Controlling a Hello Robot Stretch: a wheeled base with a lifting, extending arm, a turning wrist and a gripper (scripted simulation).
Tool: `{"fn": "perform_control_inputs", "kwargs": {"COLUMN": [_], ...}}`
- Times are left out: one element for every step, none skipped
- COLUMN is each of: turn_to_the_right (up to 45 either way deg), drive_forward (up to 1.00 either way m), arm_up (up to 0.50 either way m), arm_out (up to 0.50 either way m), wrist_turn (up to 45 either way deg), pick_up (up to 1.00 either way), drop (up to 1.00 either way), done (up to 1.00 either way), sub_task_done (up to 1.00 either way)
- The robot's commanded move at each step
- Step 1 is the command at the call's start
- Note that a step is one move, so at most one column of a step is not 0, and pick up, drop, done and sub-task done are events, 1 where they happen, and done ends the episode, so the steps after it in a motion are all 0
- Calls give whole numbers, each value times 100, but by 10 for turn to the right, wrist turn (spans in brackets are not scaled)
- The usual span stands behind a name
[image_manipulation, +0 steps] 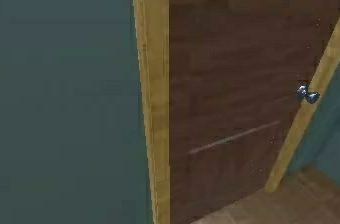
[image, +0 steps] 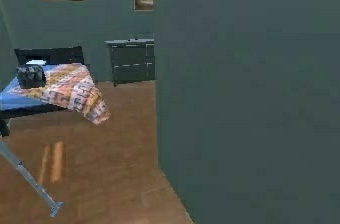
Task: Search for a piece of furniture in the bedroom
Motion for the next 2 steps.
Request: {"fn": "perform_control_inputs", "kwargs": {"turn_to_the_right": [0, -240], "drive_forward": [45, 0], "arm_up": [0, 0], "arm_out": [0, 0], "wrist_turn": [0, 0], "pick_up": [0, 0], "drop": [0, 0], "done": [0, 0], "sub_task_done": [0, 0]}}
